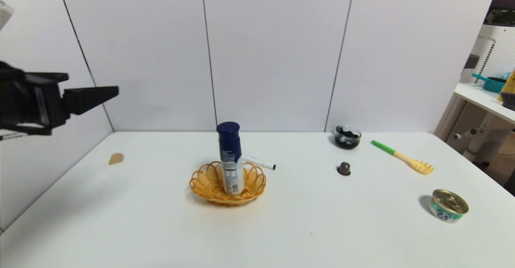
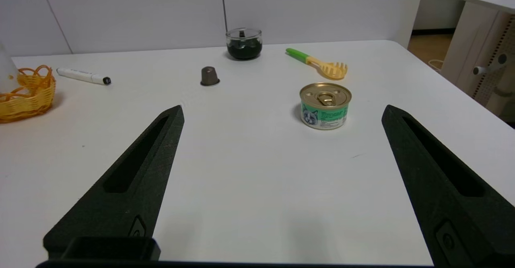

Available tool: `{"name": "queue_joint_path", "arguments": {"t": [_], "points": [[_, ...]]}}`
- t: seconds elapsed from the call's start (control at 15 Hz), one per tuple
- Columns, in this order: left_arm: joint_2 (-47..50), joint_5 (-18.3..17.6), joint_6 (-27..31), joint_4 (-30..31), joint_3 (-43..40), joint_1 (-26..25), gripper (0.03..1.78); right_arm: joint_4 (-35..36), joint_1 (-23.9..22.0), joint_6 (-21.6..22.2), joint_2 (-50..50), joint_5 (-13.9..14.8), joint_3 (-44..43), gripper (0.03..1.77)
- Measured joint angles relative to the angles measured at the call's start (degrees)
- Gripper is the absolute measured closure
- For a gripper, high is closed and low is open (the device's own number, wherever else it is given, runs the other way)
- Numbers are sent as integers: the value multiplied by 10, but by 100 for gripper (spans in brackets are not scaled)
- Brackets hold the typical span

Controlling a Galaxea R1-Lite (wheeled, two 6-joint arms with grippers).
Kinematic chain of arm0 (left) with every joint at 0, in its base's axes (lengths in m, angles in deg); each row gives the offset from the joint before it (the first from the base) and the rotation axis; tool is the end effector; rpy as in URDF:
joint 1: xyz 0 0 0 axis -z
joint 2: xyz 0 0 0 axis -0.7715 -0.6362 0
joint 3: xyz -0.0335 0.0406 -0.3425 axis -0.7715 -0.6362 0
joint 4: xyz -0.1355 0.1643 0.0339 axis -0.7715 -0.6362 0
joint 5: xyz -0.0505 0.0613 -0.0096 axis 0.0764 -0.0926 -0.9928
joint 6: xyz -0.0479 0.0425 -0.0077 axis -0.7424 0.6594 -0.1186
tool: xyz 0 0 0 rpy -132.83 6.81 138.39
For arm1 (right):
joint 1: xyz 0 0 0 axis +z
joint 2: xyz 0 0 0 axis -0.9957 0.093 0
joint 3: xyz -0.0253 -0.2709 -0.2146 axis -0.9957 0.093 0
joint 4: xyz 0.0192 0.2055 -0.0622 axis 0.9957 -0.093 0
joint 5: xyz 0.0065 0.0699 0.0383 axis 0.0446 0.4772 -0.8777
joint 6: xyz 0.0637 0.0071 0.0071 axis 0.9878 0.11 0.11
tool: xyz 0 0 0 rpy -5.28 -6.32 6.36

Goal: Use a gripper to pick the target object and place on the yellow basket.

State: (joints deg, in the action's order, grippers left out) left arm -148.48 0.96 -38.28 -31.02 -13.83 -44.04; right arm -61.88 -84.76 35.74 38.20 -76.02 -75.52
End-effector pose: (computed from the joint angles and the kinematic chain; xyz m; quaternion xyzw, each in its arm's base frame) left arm 0.2196 -0.0337 0.3358 0.0669 0.0475 -0.1279 0.9884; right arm -0.0006 -0.0008 0.0855 0.0217 -0.0358 -0.0062 0.9991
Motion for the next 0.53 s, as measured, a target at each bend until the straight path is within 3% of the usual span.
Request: {"name": "queue_joint_path", "arguments": {"t": [0.2, 0.53], "points": [[110, 42, 3, -33, -116, -19, 13, 0, 0, 0, 0, 0, 0, 10], [322, 61, 0, -36, -349, -62, 12, 0, 0, 0, 0, 0, 0, 10]]}}
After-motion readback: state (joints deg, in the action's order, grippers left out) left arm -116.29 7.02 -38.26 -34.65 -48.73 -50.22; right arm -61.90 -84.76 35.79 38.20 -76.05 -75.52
